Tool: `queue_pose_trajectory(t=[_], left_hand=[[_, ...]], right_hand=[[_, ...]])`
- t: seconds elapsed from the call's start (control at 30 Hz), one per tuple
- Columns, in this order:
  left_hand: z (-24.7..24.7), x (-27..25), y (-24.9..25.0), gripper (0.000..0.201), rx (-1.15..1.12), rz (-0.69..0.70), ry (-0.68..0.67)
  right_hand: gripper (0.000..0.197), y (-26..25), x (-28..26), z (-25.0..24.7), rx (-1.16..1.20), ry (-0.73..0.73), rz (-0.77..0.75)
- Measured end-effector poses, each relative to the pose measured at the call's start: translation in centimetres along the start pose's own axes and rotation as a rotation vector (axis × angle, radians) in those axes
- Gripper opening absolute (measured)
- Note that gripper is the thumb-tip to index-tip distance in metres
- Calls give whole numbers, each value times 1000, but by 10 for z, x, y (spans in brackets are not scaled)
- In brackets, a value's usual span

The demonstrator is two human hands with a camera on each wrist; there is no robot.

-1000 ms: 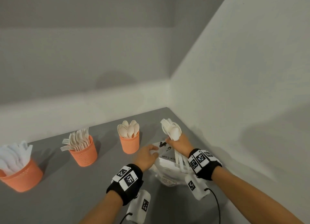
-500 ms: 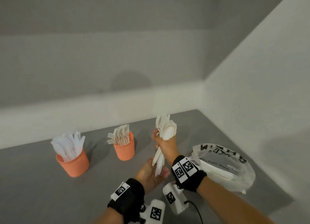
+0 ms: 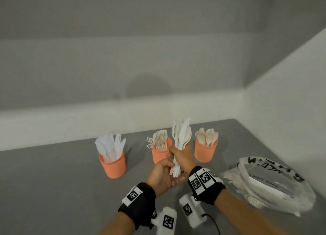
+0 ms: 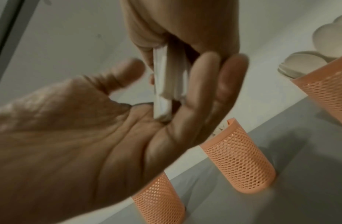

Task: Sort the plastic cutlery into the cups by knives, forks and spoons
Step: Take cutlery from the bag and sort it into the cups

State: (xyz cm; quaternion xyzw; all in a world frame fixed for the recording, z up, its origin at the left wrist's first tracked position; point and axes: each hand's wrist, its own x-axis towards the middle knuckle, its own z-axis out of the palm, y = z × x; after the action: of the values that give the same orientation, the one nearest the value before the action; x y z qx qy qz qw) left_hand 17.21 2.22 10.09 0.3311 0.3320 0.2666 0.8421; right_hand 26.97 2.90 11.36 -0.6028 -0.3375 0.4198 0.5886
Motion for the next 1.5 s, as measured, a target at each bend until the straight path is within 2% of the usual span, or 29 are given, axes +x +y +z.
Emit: queue_pose_trajectory(t=[0.07, 0.13, 0.2, 0.23, 0.33, 0.4, 0.47, 0.53, 0.57, 0.67, 0.7, 0.77, 0.8, 0.87, 0.93, 0.97, 1.0, 1.07, 1.17, 1.2, 1.3, 1.33, 1.43, 1.5], left_hand=[[-8, -2, 3, 34, 196, 5, -15], [-11, -2, 5, 20, 408, 16, 59], [-13, -3, 7, 14, 535, 25, 106], [-13, -3, 8, 16, 550, 40, 101], [-13, -4, 10, 21, 480, 88, 71], [-13, -3, 9, 19, 390, 88, 66], [-15, -2, 8, 18, 389, 68, 77], [-17, -2, 10, 13, 540, 59, 96], [-17, -3, 12, 10, 630, 54, 99], [-26, -5, 28, 13, 837, 10, 75], [-30, -5, 34, 18, 904, -13, 85], [-38, -4, 45, 23, 971, -1, 164], [-41, -1, 50, 25, 959, 56, 236], [-42, 6, 58, 23, 834, 242, 377], [-37, 11, 64, 15, 696, 409, 432], [-33, 13, 65, 14, 680, 451, 443], [-30, 17, 65, 14, 685, 472, 457], [-27, 24, 63, 17, 689, 494, 505], [-27, 30, 61, 18, 664, 520, 533], [-27, 31, 61, 18, 668, 521, 536], [-26, 33, 60, 20, 667, 520, 520], [-25, 34, 60, 19, 655, 508, 503], [-23, 35, 58, 15, 607, 457, 448], [-21, 37, 57, 14, 611, 468, 467]], right_hand=[[30, 1, -2, 6, -41, -70, 31], [29, 2, -6, 10, -84, -206, 63], [16, 1, -9, 10, -29, -325, 100], [7, -1, -10, 9, 17, -384, 127], [30, 5, -1, 4, 41, -544, 212], [34, 6, 1, 4, 29, -631, 289], [46, 10, 6, 5, 36, -681, 331], [59, 9, 8, 10, 42, -667, 342], [55, 11, 9, 13, 50, -633, 324], [11, 14, 18, 18, 167, -384, 269], [6, 13, 21, 18, 208, -310, 248], [23, 12, 26, 15, 232, -253, 228], [27, 13, 28, 13, 203, -241, 212], [26, 16, 27, 11, 107, -246, 167], [12, 19, 25, 13, 34, -273, 129], [11, 20, 23, 16, 22, -287, 100], [25, 22, 24, 18, 22, -299, 90], [44, 25, 25, 22, 13, -303, 107], [52, 25, 26, 18, 12, -341, 128], [50, 24, 26, 15, 20, -360, 141], [23, 19, 25, 6, 41, -407, 193], [20, 19, 24, 4, 40, -415, 208], [24, 19, 21, 2, 61, -438, 246], [24, 21, 20, 0, 76, -447, 268]])
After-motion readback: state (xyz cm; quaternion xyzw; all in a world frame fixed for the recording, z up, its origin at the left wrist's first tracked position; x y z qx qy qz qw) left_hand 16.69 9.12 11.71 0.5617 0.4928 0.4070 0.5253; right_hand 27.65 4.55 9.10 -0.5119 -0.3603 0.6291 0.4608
